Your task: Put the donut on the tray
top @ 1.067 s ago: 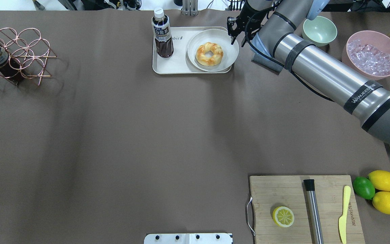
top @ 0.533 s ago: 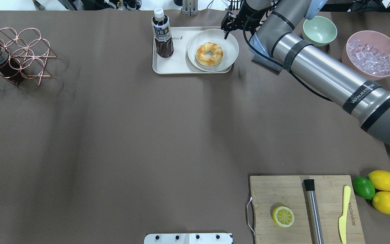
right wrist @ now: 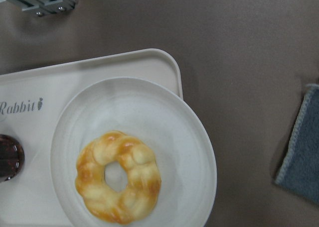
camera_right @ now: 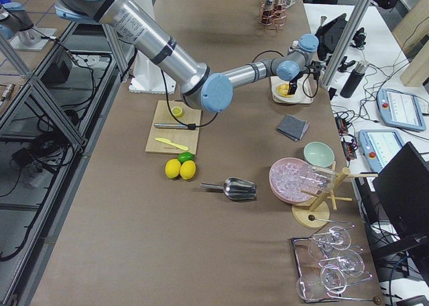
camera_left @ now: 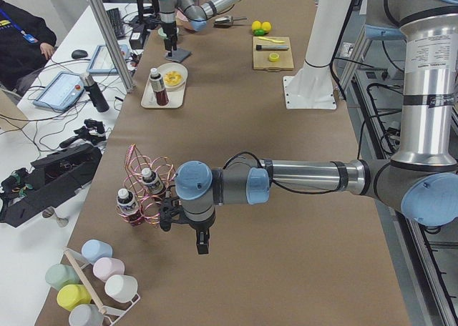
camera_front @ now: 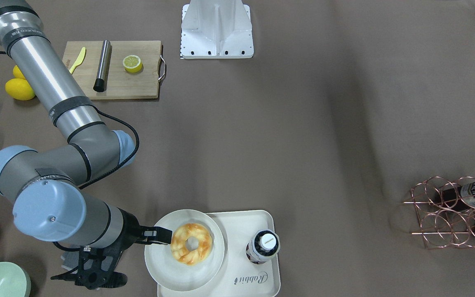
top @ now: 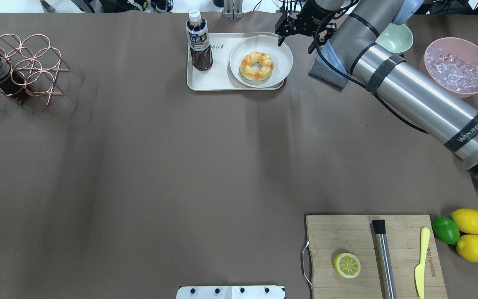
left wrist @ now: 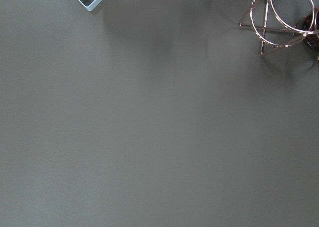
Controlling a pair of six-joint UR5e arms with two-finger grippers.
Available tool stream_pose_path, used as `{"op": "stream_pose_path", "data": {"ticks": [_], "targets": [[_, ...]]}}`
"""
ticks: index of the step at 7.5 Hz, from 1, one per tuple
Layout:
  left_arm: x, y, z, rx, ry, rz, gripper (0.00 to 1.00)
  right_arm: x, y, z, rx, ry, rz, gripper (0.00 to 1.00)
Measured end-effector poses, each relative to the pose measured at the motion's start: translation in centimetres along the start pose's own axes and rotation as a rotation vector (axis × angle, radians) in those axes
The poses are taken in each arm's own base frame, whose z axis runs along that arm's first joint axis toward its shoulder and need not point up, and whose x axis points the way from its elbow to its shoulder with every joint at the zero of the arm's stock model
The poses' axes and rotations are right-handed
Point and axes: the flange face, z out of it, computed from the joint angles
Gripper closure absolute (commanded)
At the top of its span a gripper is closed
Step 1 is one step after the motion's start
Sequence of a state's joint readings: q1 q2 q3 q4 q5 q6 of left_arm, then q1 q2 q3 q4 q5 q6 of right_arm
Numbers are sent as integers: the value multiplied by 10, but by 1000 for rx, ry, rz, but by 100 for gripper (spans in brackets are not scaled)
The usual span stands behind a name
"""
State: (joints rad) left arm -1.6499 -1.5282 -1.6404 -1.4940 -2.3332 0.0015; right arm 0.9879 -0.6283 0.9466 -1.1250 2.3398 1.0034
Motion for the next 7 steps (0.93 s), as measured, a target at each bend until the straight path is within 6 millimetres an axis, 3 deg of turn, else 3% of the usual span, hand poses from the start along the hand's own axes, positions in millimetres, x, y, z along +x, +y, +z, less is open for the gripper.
{"op": "stream_pose_path", "data": {"ticks": [3,5,7], "targets": [[-2,1,-1,2,0,-3,2,36,68,-59,-37,-78,-22,0],[-2,2,-1,2,0,-2,2,99,132,-89,-35,-104,-41,0],[-4,5,0,0,0,-1,2,186,192,-109,-31,-83,-90,0]]}}
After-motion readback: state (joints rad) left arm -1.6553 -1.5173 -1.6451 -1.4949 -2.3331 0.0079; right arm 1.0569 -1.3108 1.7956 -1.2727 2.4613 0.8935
